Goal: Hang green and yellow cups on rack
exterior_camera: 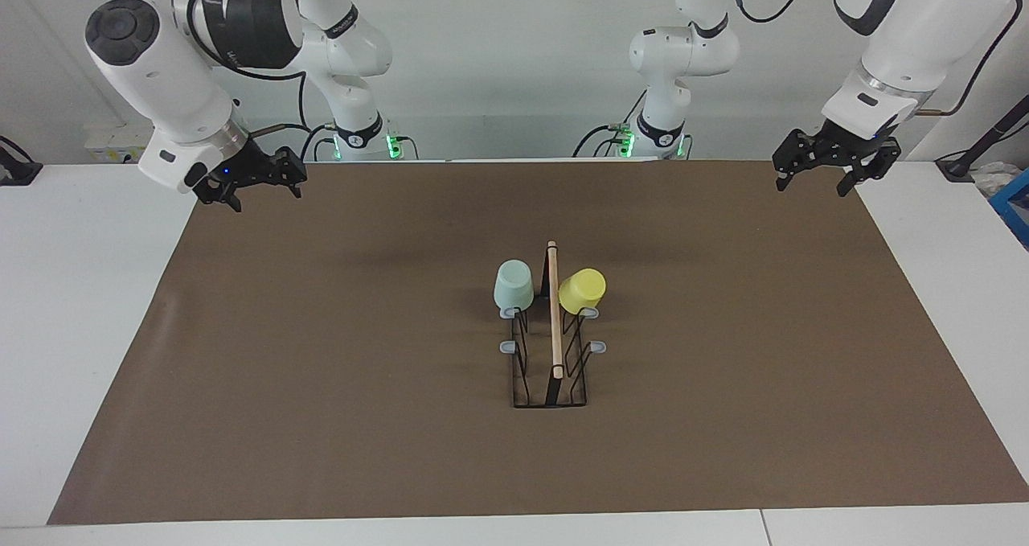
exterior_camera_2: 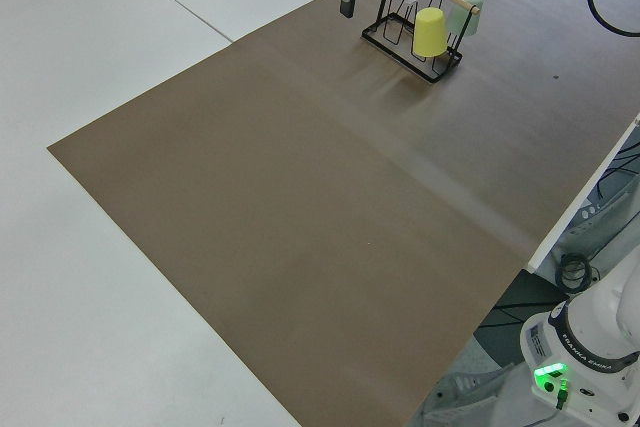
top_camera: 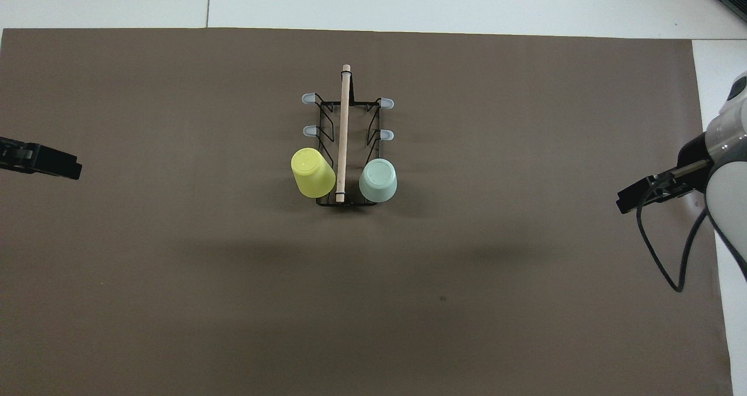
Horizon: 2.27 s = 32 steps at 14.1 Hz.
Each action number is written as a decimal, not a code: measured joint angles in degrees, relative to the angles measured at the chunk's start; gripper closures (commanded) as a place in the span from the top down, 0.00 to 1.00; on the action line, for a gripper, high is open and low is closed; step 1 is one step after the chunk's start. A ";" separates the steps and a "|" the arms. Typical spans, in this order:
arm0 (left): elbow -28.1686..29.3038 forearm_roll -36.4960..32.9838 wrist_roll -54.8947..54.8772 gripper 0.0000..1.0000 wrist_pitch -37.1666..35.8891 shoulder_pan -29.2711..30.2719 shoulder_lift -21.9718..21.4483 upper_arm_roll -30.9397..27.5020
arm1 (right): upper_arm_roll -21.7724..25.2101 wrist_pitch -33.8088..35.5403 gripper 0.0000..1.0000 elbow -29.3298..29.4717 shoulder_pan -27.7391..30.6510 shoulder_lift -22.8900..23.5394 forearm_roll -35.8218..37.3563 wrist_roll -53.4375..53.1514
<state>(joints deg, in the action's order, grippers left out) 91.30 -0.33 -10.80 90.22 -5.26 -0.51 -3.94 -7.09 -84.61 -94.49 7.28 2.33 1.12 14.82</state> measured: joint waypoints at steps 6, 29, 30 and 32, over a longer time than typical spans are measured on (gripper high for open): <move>0.00 0.00 0.00 1.00 0.00 0.00 0.00 0.00 | 0.12 -2.11 1.00 0.01 -0.17 0.00 0.00 -0.11; 0.00 0.00 0.00 1.00 0.00 0.00 0.00 0.00 | 6.17 -8.61 1.00 0.19 -6.40 0.00 0.03 -3.12; 0.00 0.00 0.00 1.00 0.00 0.00 0.00 0.00 | 6.17 -9.77 1.00 0.18 -6.56 0.00 0.03 -3.12; 0.00 0.00 0.00 1.00 0.00 0.00 0.00 0.00 | 6.17 -10.00 1.00 0.17 -6.96 0.00 0.03 -3.12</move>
<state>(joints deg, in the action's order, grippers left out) 91.30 -0.33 -10.81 90.21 -5.26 -0.51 -3.93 -0.92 -94.60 -94.31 0.32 2.33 1.16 11.70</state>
